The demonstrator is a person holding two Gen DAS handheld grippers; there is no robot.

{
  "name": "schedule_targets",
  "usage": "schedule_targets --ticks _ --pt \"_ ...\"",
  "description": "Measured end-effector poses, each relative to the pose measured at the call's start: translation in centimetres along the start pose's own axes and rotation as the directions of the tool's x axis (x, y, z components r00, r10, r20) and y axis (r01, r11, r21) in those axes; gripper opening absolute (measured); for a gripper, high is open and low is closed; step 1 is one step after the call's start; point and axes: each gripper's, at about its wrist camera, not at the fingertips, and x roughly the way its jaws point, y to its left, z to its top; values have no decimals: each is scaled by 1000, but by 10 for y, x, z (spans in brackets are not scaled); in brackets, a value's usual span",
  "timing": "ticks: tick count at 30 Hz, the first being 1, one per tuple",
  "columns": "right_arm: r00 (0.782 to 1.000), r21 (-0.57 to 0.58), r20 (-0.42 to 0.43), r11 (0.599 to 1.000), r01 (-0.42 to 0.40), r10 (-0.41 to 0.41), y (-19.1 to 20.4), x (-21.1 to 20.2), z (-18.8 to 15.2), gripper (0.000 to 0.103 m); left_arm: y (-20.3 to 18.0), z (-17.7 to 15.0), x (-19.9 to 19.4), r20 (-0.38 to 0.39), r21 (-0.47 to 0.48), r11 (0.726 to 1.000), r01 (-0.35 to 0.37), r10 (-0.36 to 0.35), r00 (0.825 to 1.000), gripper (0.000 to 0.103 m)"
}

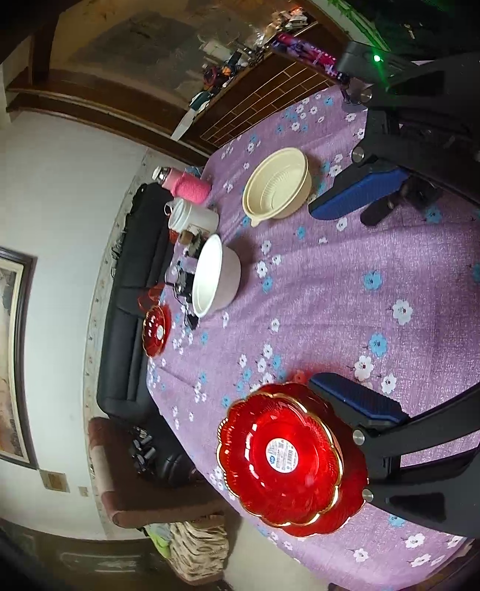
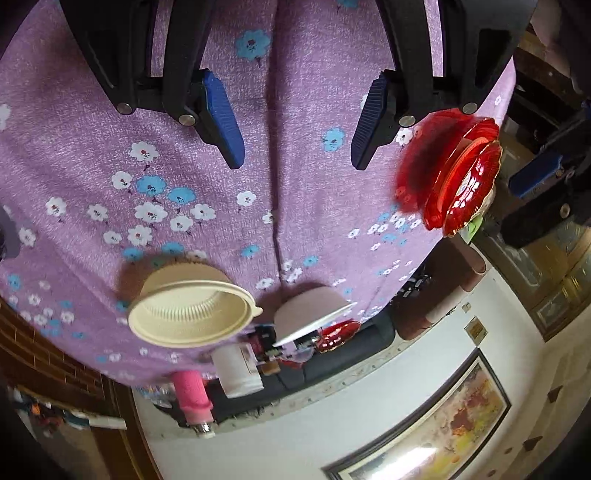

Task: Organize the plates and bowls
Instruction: 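Move both grippers toward the cream plastic bowl, then grasp the cream plastic bowl rim with both grippers and lift it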

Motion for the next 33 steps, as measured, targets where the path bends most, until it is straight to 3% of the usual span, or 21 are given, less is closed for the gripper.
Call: schedule_targets --ticks 8,11,14,16,20,27,31,33 --pt "993 33 92 997 76 -79 -37 -15 36 64 -2 -5 27 -57 36 999 -28 30 998 84" --pt "969 64 165 982 176 -184 -61 -21 70 64 -9 -4 35 -73 64 997 -36 40 997 84" --pt "944 100 182 960 262 -277 -86 -9 100 64 -13 -2 47 -116 75 997 -35 44 992 84" --pt "949 141 155 956 255 -276 -100 2 113 64 -12 4 54 -142 75 997 -19 29 989 84" --pt "968 186 154 968 168 -197 -110 12 127 64 -4 34 65 -159 23 1000 -10 14 987 84" --pt "963 177 176 969 171 -202 -120 20 126 64 -2 96 127 -218 -38 999 -25 16 976 84" --pt "966 171 161 970 175 -202 -130 25 128 64 -5 103 161 -267 -111 993 -33 2 964 84" --pt "957 169 176 965 200 -229 -133 23 130 64 -20 97 165 -256 -84 996 -7 -15 967 84"
